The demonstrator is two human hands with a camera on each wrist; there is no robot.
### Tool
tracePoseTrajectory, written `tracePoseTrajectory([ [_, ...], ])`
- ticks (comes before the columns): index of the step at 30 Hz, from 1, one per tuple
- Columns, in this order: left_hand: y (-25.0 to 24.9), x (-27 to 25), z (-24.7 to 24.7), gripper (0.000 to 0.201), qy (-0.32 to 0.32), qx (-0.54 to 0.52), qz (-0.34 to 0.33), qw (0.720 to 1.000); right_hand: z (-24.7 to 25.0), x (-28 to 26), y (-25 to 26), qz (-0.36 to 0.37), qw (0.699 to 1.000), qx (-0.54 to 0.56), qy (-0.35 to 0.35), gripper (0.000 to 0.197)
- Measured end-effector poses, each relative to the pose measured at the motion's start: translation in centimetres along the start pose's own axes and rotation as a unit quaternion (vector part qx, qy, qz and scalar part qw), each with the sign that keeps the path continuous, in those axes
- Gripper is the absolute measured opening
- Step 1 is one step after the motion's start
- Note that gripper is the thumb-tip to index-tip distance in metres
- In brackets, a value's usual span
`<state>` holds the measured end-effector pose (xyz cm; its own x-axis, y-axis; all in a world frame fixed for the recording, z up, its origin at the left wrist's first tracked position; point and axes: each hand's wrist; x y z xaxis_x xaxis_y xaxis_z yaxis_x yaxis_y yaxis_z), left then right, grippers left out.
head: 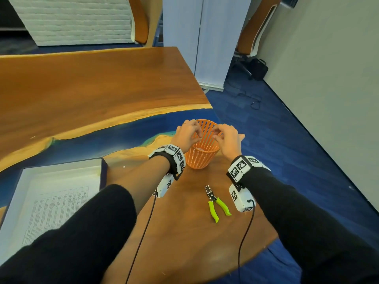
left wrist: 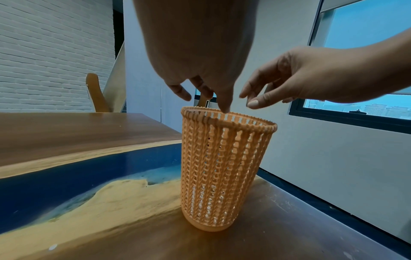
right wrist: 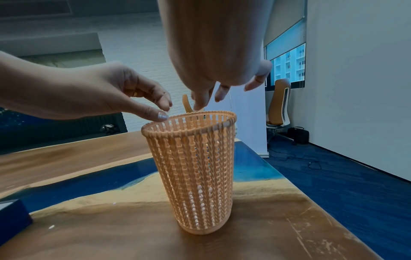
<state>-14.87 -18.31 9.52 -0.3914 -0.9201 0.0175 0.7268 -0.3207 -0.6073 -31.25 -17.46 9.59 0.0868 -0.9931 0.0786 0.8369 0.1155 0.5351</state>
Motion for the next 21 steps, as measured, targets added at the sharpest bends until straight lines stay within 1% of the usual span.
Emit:
tracePoseTrajectory([
  [3, -0.1, 0.0, -0.3, 0.007, 0.002, -0.006, -0.012, 1.000, 0.1, -0.2, 0.2, 0.001, 0.997, -0.066, 0.026, 0.009],
  [4, -0.2, 0.1, -0.4, 0.009, 0.004, -0.007, -0.018, 1.000, 0.0, -0.3, 0.3, -0.001, 0.996, -0.077, 0.035, 0.010],
  [6, -0.4, 0.1, -0.5, 0.011, 0.004, -0.010, -0.033, 0.999, -0.4, -0.3, 0.5, -0.011, 0.996, -0.068, 0.055, 0.012],
  [8, -0.5, 0.1, -0.7, 0.012, 0.001, -0.018, -0.044, 0.999, -0.8, -0.2, 0.7, -0.012, 0.997, -0.030, 0.068, 0.012],
  [11, -0.2, 0.1, -1.0, 0.010, -0.008, -0.022, -0.051, 0.998, -0.9, -0.2, 1.1, -0.007, 0.998, 0.006, 0.066, 0.012],
  [16, 0.1, 0.0, -0.9, 0.011, -0.007, -0.012, -0.052, 0.999, -0.8, -0.4, 1.2, 0.006, 0.998, -0.017, 0.053, 0.016],
  [18, 0.3, -0.1, -0.8, 0.012, -0.010, -0.009, -0.056, 0.998, -0.8, -0.5, 1.3, 0.001, 0.999, -0.028, 0.043, 0.017],
  [21, 0.5, -0.3, -0.6, 0.014, -0.020, -0.013, -0.057, 0.998, -0.6, -0.5, 1.4, -0.006, 0.996, -0.082, 0.034, 0.018],
])
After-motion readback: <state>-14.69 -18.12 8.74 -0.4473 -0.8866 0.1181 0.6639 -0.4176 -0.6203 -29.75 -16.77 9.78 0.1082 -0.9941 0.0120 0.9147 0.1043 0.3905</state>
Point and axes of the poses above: each hand's wrist, its own x-axis towards the middle knuckle, its own z-axis out of the back of the hand, y = z × x, and after that the axes turned 10 degrees about y, right-handed
